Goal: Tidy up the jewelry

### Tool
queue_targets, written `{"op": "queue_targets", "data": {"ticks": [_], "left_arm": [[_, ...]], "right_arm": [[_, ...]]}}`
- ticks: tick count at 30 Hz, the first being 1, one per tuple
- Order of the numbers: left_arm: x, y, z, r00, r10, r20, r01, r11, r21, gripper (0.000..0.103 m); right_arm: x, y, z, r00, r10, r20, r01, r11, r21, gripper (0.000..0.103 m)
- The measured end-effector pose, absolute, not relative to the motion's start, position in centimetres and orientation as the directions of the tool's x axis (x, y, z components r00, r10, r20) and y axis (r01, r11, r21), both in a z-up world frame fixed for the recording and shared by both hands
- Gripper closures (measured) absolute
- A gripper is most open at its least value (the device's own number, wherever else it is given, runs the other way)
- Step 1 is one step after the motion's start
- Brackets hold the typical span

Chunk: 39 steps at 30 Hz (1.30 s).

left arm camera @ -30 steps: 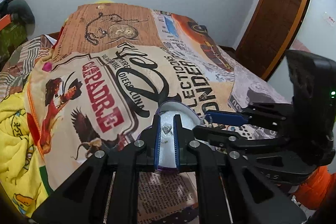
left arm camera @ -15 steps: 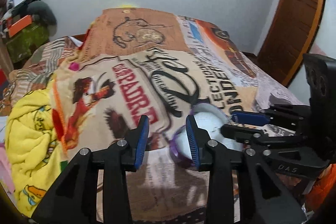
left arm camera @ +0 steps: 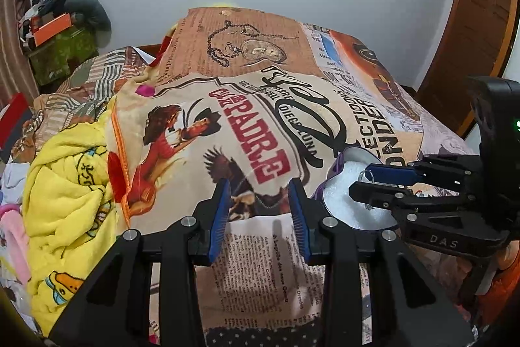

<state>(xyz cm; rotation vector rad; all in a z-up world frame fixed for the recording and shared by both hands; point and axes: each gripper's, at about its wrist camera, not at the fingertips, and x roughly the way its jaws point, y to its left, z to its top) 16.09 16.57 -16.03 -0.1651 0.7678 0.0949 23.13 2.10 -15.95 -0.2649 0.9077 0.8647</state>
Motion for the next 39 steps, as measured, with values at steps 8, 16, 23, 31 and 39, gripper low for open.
{"op": "queue_targets", "data": {"ticks": [8, 16, 23, 31, 39], "left_arm": [[15.6, 15.1, -15.6, 0.718, 0.008, -0.696, -0.116, 0.987, -0.108, 0.067], [14.5, 12.4, -14.2, 0.715, -0.007, -0.699, -0.078, 0.993, -0.09, 0.063], [13.8, 9.4, -13.3, 0.707, -0.035, -0.706, -0.029, 0.997, -0.078, 0.059], [14.0, 4.3, -15.0, 0.645, -0.121, -0.755, 0.077, 0.993, -0.093, 0.057], [15.4, 1.0, -18.8, 0.554, -0.167, -0.816, 0.13, 0.985, -0.114, 0.057]], "right_arm": [[22.2, -0.1, -14.0, 0.343, 0.552, -0.76, -0.736, 0.66, 0.147, 0.07], [21.1, -4.7, -11.8, 0.407, 0.533, -0.742, -0.679, 0.72, 0.144, 0.069], [20.5, -8.8, -10.9, 0.45, 0.503, -0.738, -0.619, 0.771, 0.148, 0.068], [19.8, -12.3, -12.0, 0.455, 0.465, -0.76, -0.573, 0.806, 0.151, 0.068], [19.6, -14.3, -15.0, 0.399, 0.442, -0.804, -0.568, 0.807, 0.162, 0.067]]}}
